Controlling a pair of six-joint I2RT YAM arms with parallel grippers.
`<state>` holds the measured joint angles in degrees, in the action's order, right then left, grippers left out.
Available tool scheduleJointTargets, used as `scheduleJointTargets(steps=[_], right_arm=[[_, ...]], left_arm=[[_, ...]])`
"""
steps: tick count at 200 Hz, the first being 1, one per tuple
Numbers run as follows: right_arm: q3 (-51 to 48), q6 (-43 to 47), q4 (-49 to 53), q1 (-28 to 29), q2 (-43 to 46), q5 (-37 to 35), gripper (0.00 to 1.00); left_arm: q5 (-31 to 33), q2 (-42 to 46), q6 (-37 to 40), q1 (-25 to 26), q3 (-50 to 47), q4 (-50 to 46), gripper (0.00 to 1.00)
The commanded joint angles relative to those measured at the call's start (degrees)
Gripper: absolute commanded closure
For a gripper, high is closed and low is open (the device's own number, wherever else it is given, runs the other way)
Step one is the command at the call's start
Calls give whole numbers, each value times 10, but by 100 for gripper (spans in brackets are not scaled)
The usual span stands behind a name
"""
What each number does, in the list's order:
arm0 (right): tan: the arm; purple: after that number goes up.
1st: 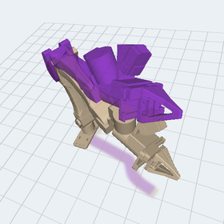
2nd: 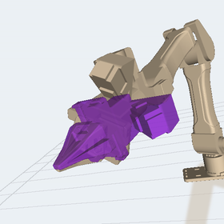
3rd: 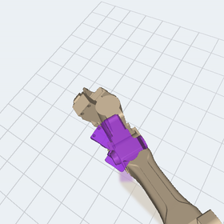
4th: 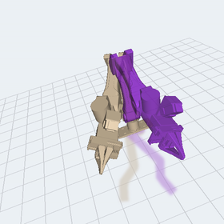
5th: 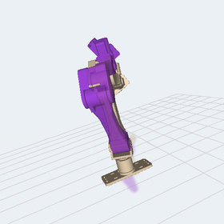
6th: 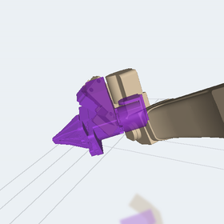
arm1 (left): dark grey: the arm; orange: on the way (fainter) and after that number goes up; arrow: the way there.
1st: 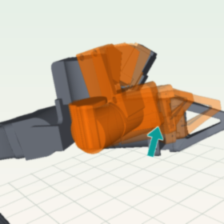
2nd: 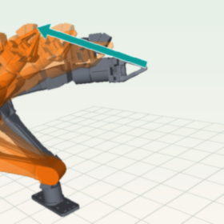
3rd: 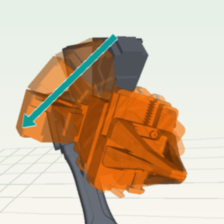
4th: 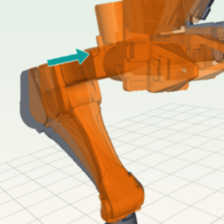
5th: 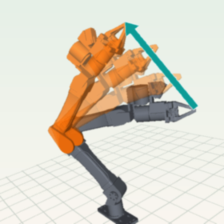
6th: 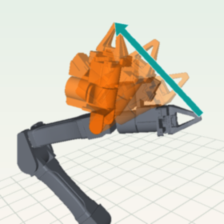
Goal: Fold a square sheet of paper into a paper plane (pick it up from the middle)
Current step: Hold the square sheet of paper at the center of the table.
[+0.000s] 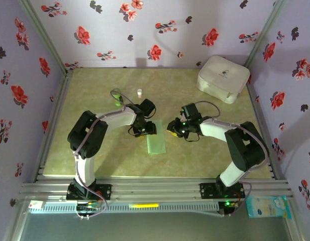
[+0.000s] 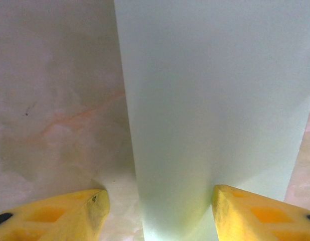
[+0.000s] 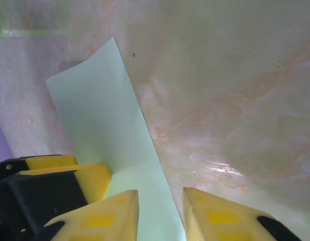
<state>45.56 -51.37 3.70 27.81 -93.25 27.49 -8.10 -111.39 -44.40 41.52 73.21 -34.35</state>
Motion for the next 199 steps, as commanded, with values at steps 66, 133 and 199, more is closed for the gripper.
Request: scheduleJointTargets(steps=[66, 133, 199], right_arm=[[19, 17, -14, 20, -26, 22, 84], [27, 13, -35, 36, -46, 36, 98], [53, -1, -61, 56, -91, 29, 100]], left_arm=[[-3, -68, 0, 8, -25, 70, 40], [-3, -67, 2, 8, -27, 71, 40], [-3, -67, 1, 8, -33, 76, 40]])
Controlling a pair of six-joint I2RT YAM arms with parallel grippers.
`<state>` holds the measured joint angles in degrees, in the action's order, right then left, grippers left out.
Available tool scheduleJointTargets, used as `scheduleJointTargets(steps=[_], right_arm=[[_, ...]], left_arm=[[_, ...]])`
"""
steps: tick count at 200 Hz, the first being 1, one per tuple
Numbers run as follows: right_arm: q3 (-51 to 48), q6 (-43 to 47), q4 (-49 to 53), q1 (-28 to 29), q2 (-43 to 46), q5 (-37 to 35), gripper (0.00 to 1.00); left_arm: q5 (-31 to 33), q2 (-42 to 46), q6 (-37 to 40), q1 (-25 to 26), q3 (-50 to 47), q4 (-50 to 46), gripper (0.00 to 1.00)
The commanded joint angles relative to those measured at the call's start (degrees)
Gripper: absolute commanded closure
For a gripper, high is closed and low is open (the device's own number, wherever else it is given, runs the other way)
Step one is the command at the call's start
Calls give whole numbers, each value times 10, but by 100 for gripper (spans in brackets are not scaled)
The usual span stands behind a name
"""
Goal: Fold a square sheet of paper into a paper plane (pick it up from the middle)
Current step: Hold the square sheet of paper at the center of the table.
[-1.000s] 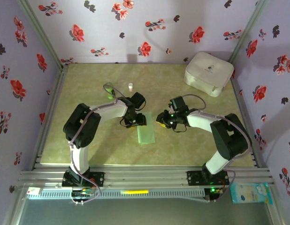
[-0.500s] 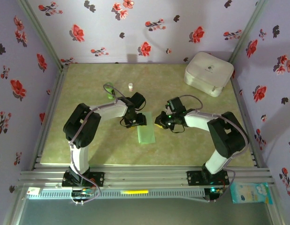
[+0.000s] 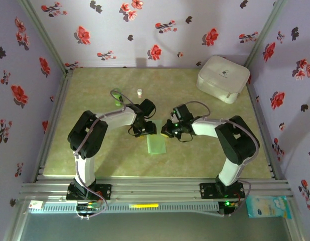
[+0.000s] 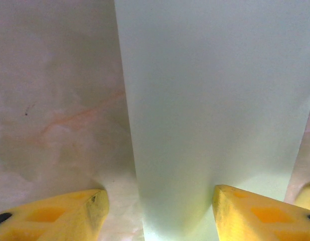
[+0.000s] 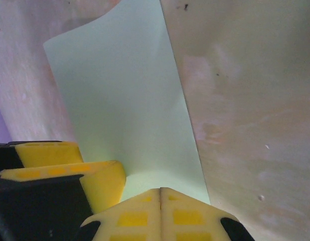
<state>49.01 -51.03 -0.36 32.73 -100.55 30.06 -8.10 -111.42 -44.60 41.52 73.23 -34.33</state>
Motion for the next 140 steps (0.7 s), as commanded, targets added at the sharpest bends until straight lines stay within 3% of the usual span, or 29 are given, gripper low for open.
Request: scheduleJointTargets(steps=[1, 56, 99, 140], right_arm=[[19, -5, -20, 7, -19, 3, 100], [28, -7, -32, 17, -61, 23, 100], [22, 55, 90, 23, -74, -59, 100], [16, 67, 108, 22, -67, -87, 100]], left_arm=[[-3, -67, 2, 8, -34, 76, 40], [-4, -67, 2, 8, -37, 80, 40], [-4, -61, -3, 8, -39, 82, 40], [2, -6, -17, 6, -33, 80, 39]])
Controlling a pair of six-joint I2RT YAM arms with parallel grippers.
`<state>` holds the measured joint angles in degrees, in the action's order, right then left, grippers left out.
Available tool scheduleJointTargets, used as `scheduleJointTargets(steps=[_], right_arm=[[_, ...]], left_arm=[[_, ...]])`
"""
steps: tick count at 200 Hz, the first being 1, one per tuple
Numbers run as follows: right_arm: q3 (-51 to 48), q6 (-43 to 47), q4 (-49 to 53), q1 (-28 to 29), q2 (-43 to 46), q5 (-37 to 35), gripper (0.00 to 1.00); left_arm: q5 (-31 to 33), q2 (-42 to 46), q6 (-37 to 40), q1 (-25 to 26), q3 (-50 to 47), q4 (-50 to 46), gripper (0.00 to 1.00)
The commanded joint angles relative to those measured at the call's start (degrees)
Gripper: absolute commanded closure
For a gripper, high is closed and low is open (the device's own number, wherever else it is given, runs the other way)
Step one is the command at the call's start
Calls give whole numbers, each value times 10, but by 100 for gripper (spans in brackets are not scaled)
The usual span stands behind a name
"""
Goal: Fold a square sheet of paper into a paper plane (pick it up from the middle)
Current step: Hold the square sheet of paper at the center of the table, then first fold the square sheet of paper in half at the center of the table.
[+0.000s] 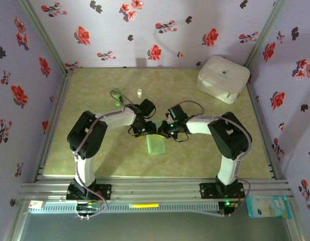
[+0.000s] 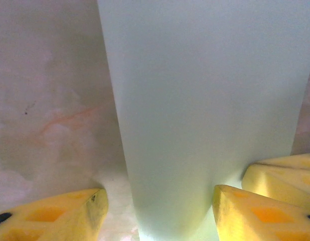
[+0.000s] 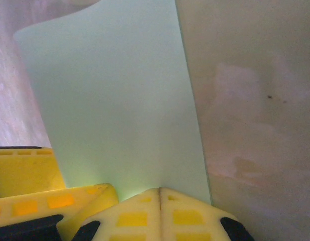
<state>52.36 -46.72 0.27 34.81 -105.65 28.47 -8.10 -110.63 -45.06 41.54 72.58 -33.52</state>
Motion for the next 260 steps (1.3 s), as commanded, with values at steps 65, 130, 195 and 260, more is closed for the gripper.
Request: scheduleJointTargets(steps=[65, 130, 195, 260], right_arm=[[12, 56, 138, -8, -24, -84, 100], [16, 66, 150, -16, -19, -84, 100], [19, 55, 142, -16, -22, -76, 100], [16, 50, 139, -16, -24, -79, 100]], left_arm=[[-28, 173, -42, -41, -122, 174, 41], [-178, 145, -96, -53, -178, 337, 82], [-204, 119, -126, -50, -223, 411, 100], [-207, 101, -109, -50, -247, 421, 100]])
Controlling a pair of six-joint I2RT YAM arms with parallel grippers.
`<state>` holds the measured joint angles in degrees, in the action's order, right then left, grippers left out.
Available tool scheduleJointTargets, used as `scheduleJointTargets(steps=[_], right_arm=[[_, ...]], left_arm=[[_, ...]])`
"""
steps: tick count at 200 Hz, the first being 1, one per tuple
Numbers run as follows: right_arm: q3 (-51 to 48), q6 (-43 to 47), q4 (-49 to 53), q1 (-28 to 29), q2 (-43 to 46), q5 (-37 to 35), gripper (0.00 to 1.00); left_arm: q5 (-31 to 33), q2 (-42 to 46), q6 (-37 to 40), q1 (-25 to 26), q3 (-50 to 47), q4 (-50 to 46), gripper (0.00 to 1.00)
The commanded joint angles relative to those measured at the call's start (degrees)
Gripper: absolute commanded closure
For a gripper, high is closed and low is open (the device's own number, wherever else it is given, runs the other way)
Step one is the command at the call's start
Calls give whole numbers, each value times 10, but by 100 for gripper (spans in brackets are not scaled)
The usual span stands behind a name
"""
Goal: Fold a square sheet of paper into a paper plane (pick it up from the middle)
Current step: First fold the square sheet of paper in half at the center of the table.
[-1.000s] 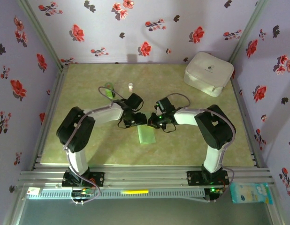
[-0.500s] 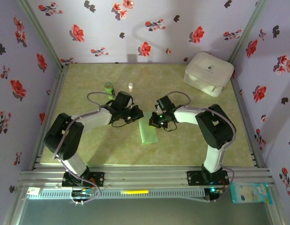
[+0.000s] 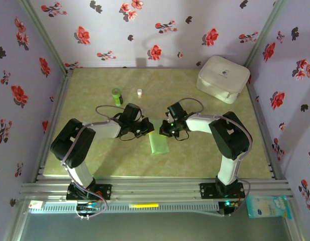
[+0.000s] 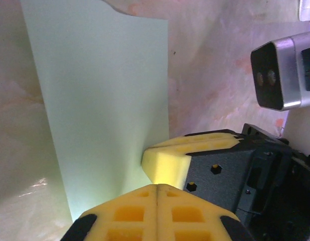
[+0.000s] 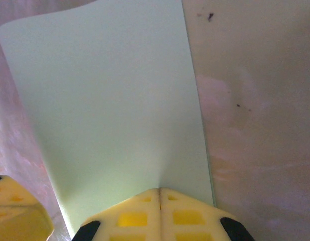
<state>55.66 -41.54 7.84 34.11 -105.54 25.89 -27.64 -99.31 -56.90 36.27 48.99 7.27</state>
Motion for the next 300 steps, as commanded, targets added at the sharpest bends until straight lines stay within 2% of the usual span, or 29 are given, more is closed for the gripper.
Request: scheduleJointTargets(steps=[1, 109, 164, 204, 270, 300], right_arm=[[-18, -1, 64, -9, -26, -53, 100], [-41, -17, 39, -8, -28, -52, 100], [-39, -22, 40, -7, -25, -56, 100], [-38, -21, 44, -7, -23, -60, 100], [-39, -22, 44, -5, -23, -58, 100], [-41, -23, 42, -3, -24, -58, 100]], left_arm=[[-11, -13, 10, 3, -12, 13, 100], [60, -33, 93, 6, -54, -57, 100], [52, 40, 50, 6, -4, -103, 100], [6, 31, 0, 16, 7, -77, 100], [-10, -7, -26, 31, -54, -14, 100], [19, -11, -15, 32, -98, -3, 100]])
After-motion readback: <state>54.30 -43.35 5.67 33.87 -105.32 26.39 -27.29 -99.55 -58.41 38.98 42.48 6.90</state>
